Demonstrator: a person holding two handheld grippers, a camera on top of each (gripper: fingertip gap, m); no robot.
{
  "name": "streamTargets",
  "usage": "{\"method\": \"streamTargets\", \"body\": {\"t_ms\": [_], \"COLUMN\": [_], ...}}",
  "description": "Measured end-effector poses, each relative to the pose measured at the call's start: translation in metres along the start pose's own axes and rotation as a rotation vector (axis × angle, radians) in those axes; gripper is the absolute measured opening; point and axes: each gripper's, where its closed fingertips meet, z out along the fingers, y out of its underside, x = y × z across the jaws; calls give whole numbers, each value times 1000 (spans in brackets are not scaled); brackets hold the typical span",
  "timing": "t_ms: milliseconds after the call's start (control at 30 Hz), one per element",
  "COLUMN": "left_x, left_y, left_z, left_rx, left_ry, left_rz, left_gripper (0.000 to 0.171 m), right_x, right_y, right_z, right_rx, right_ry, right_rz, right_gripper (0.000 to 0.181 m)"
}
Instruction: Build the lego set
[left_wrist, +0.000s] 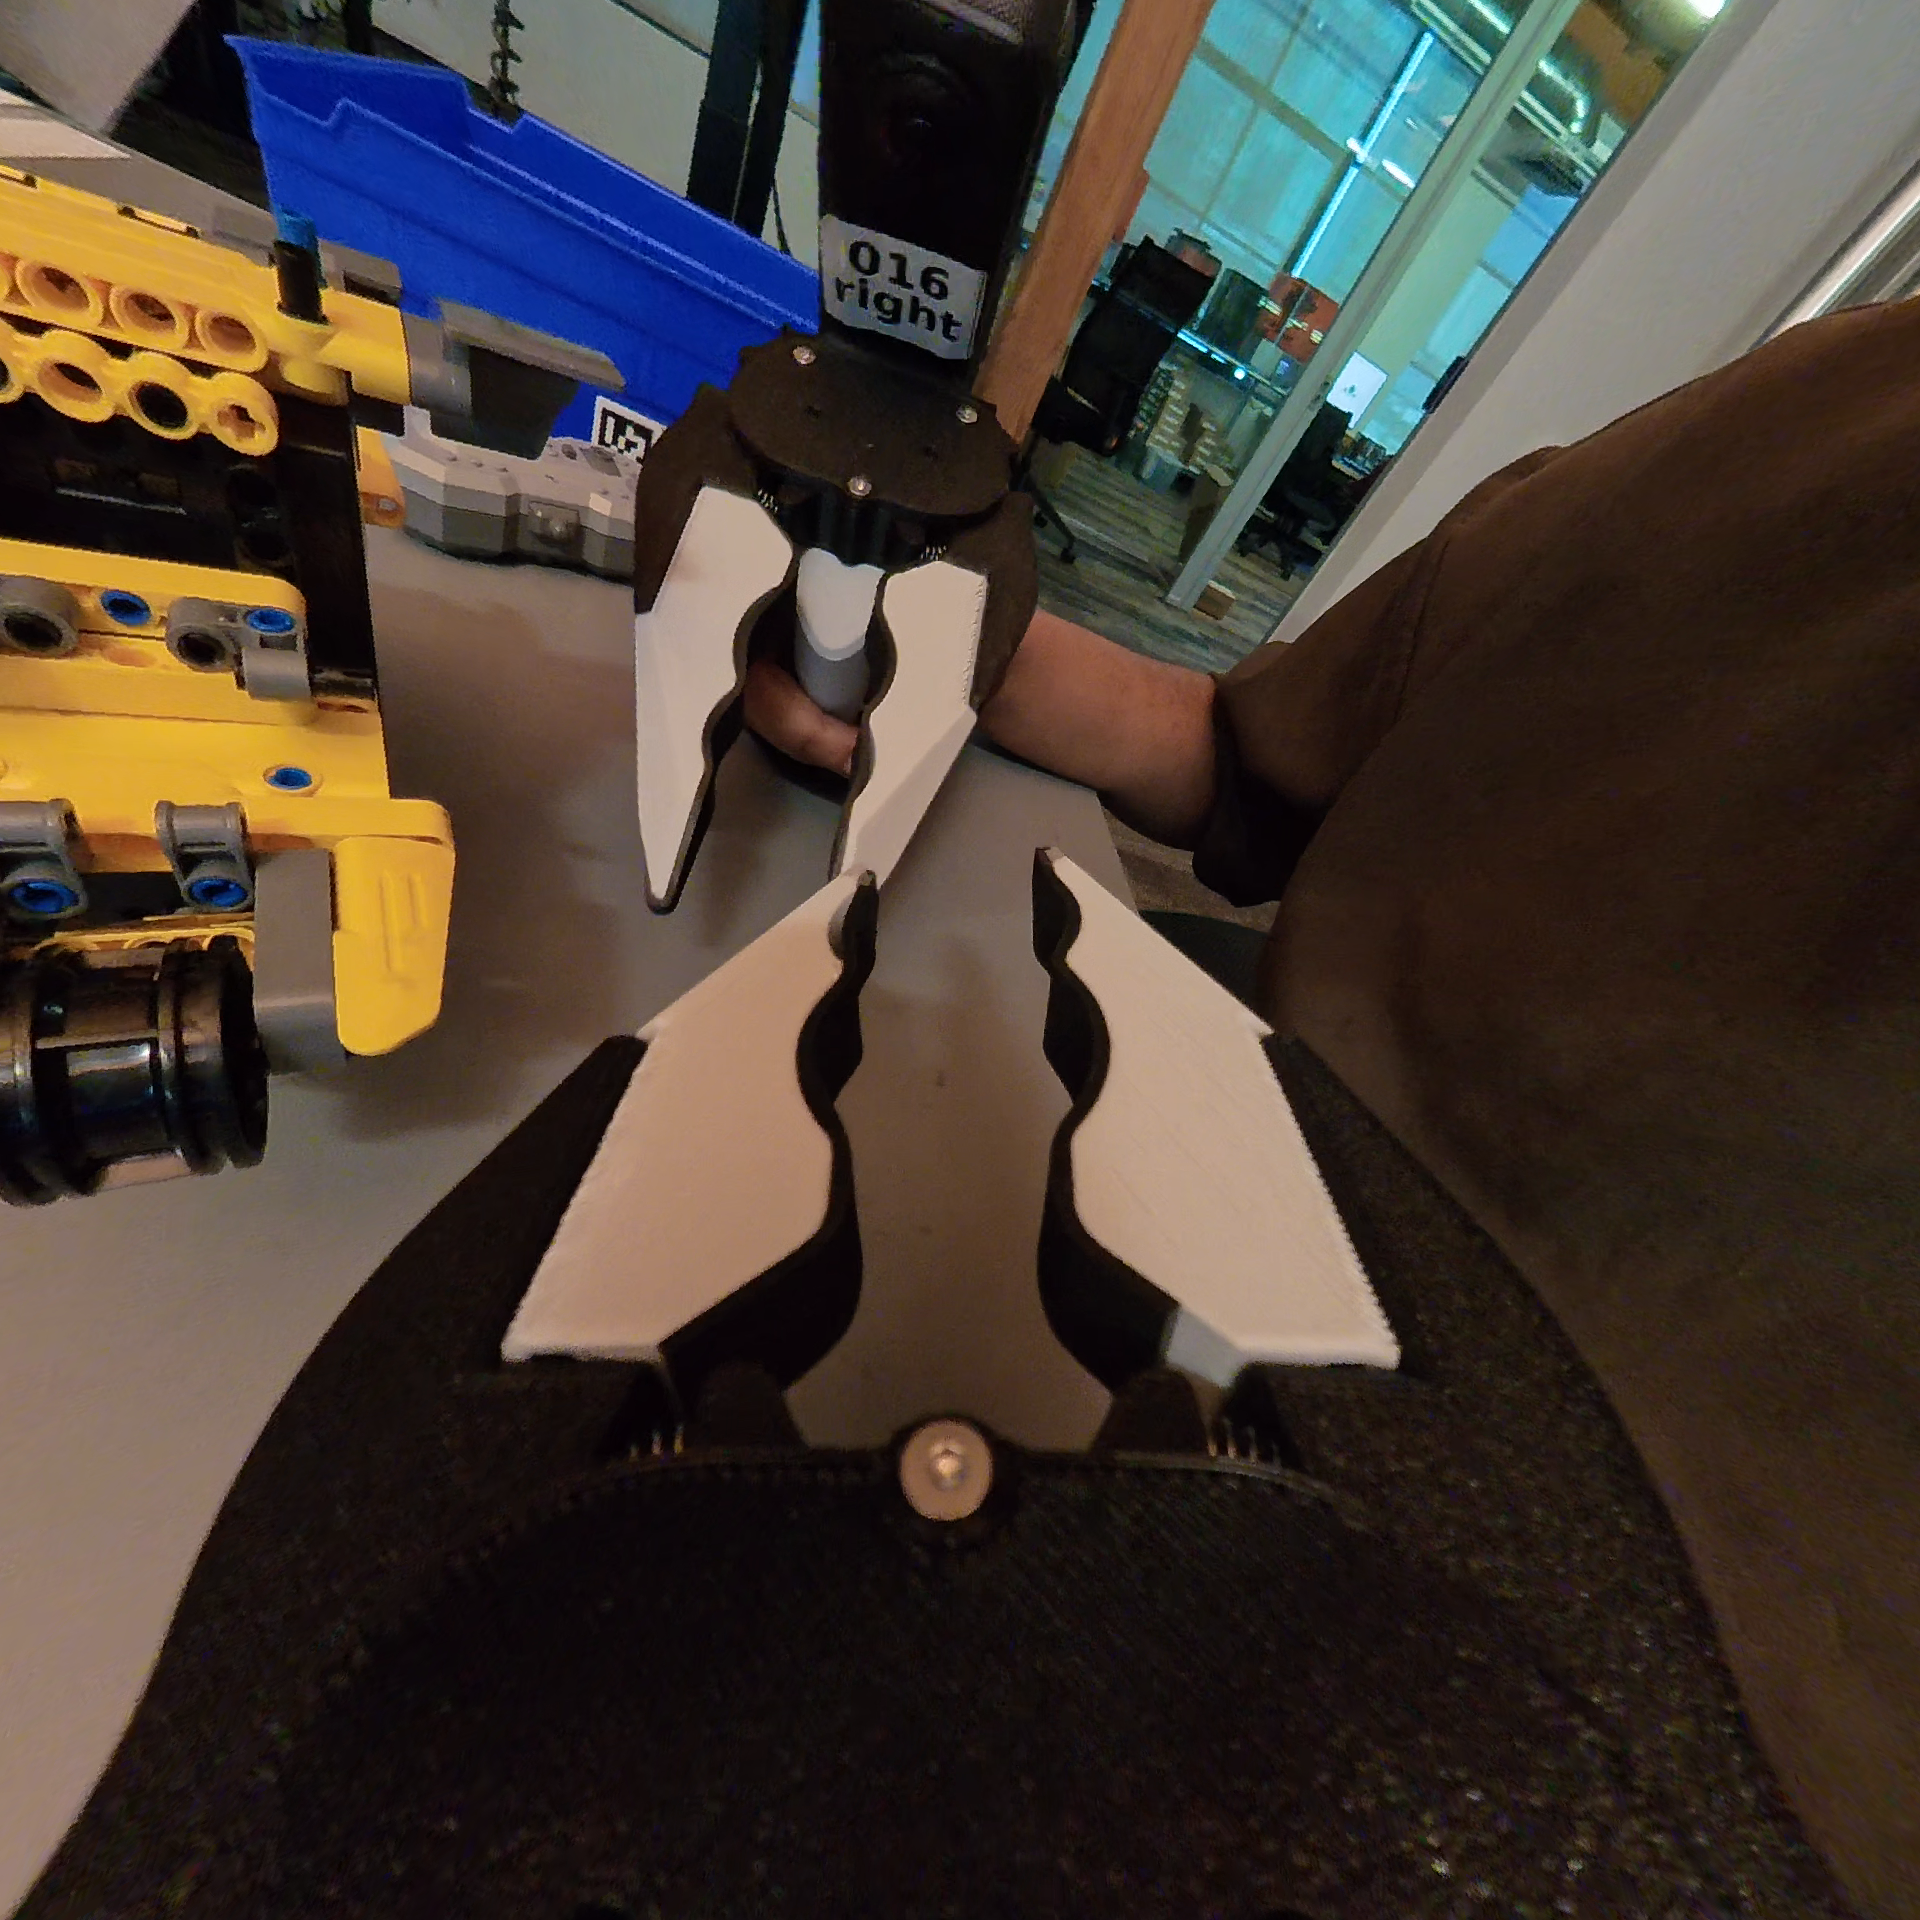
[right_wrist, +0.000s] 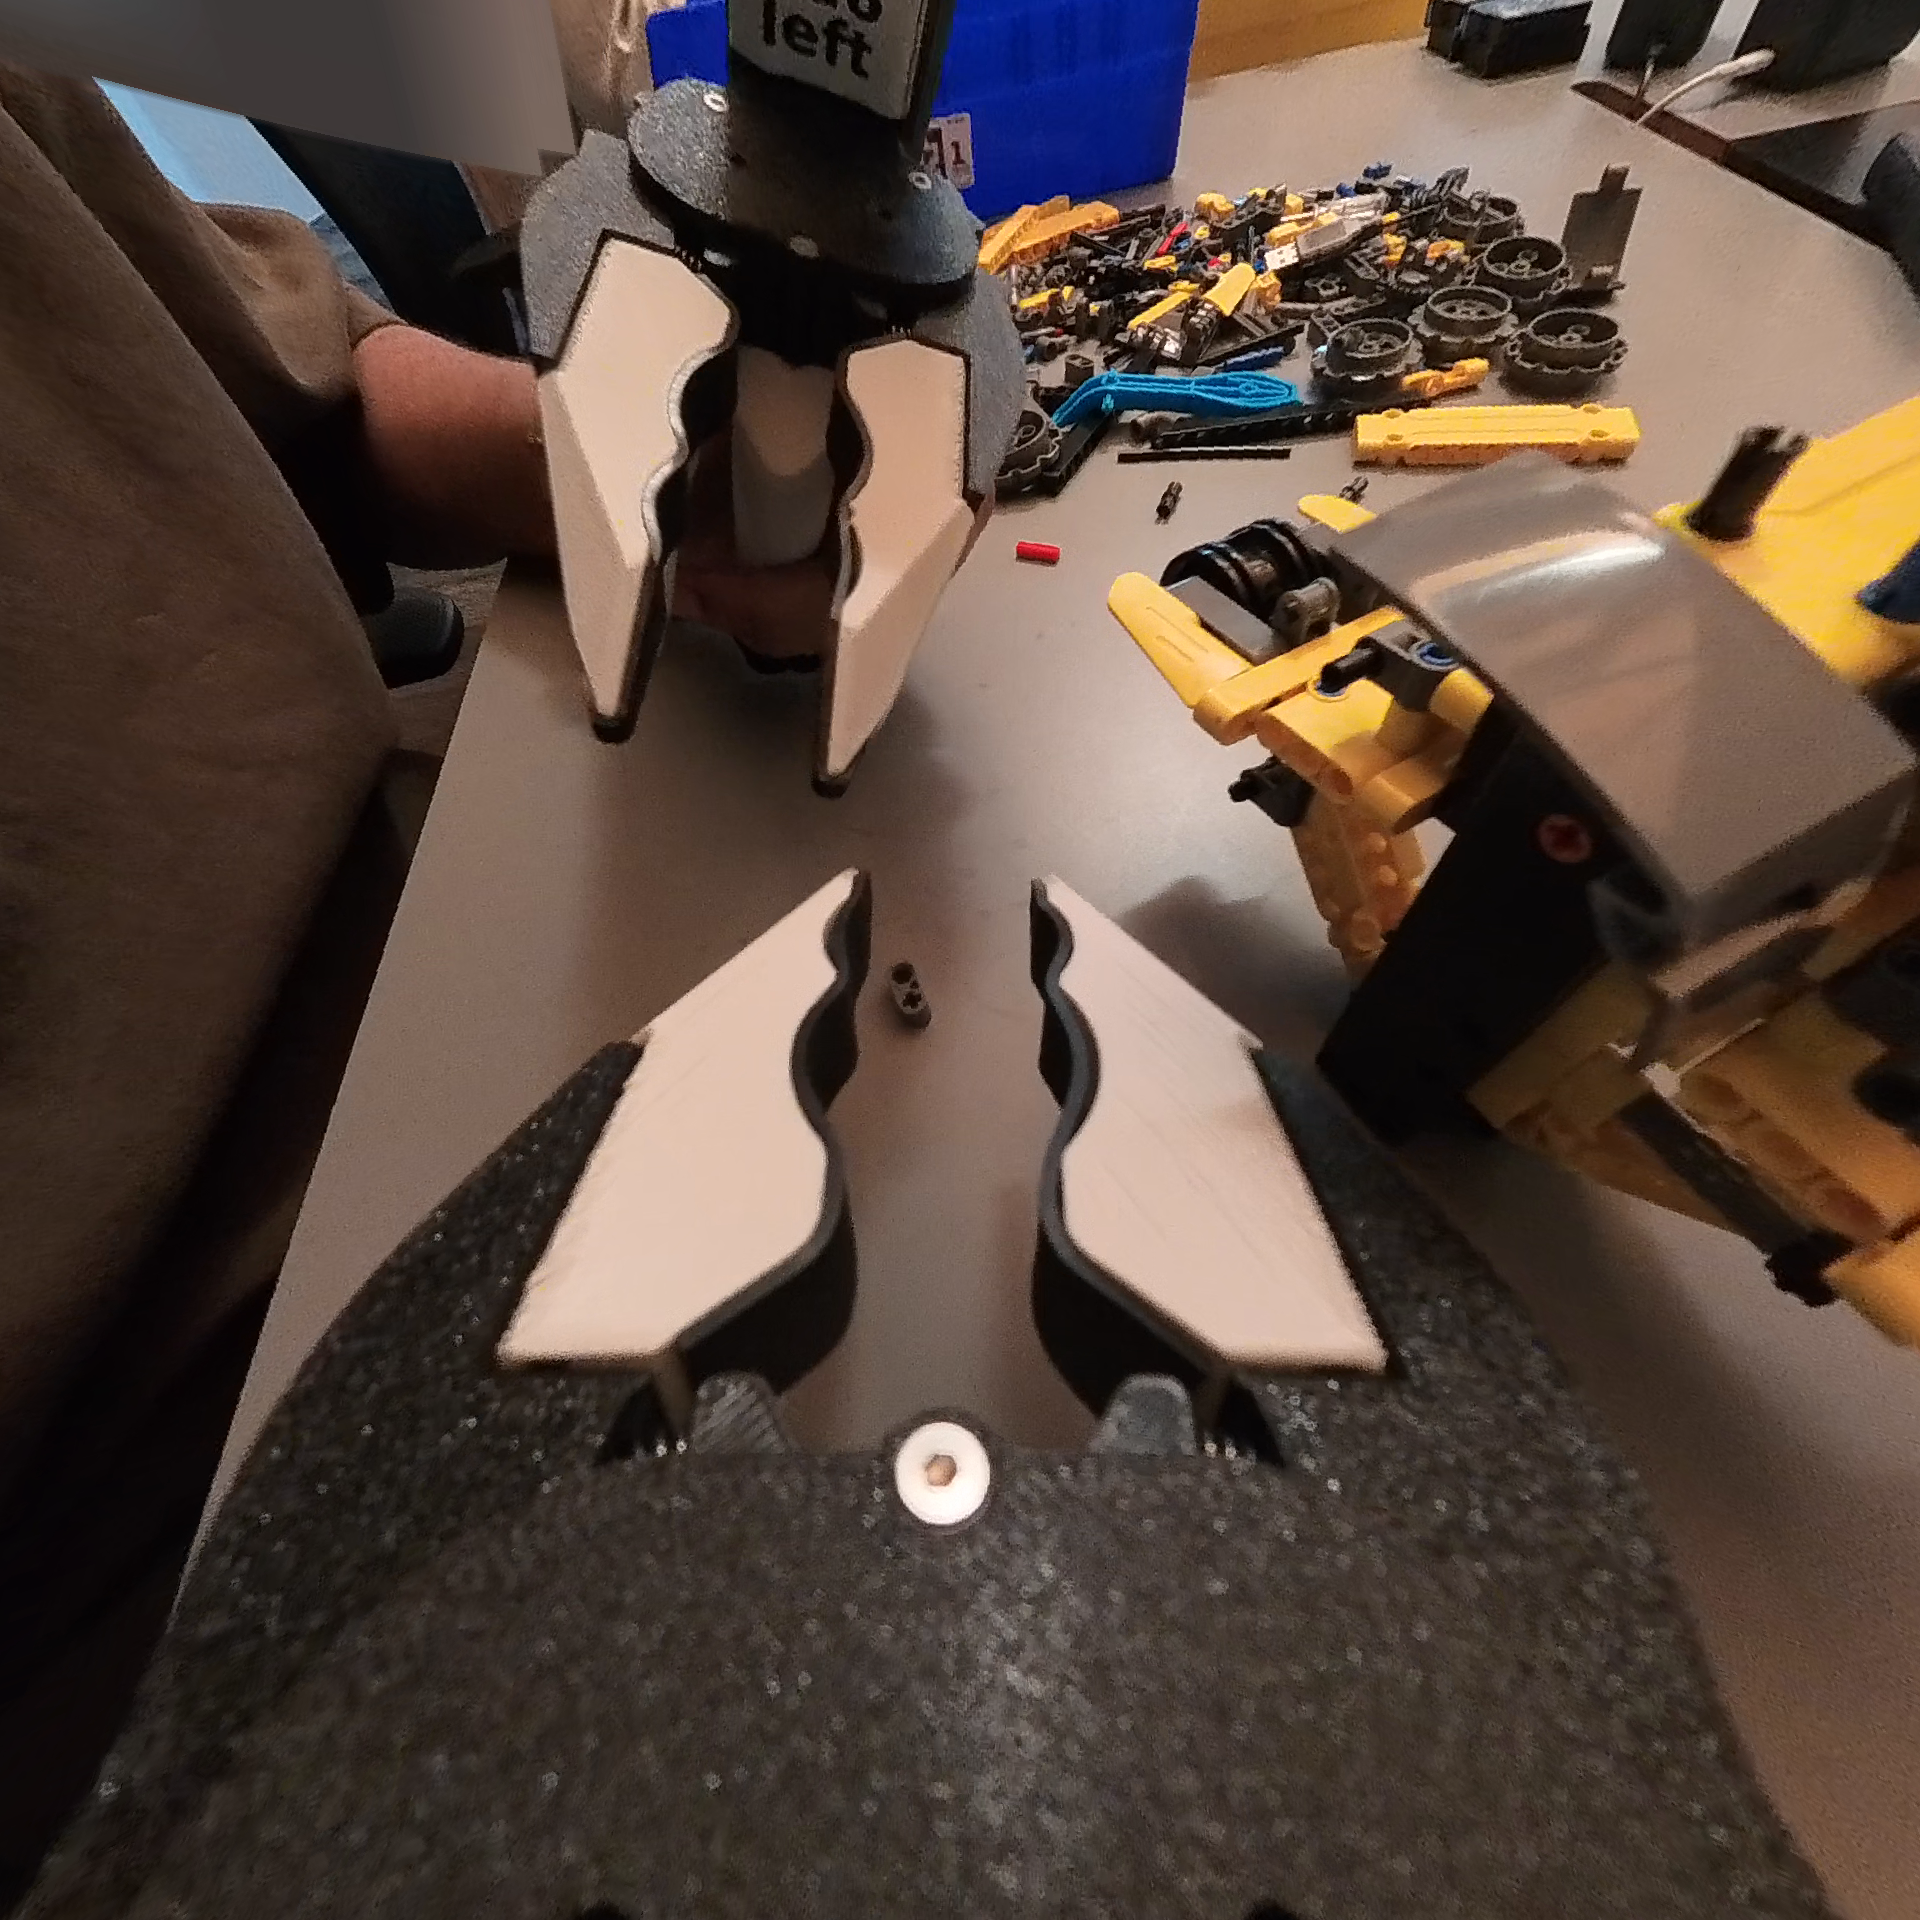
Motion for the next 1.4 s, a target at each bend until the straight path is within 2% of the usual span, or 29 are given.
{"method": "streamTargets", "body": {"t_ms": [333, 1400], "left_x": [-5, -13], "left_y": [1, -1], "left_z": [0, -4], "left_rx": [5, 22], "left_ry": [-3, -18], "left_rz": [-23, -69], "left_gripper": [27, 31], "right_x": [1, 6], "right_y": [-14, -17], "right_z": [-3, -7], "right_rx": [77, 102], "right_ry": [13, 39], "right_rz": [-3, -28], "right_gripper": [29, 35]}}
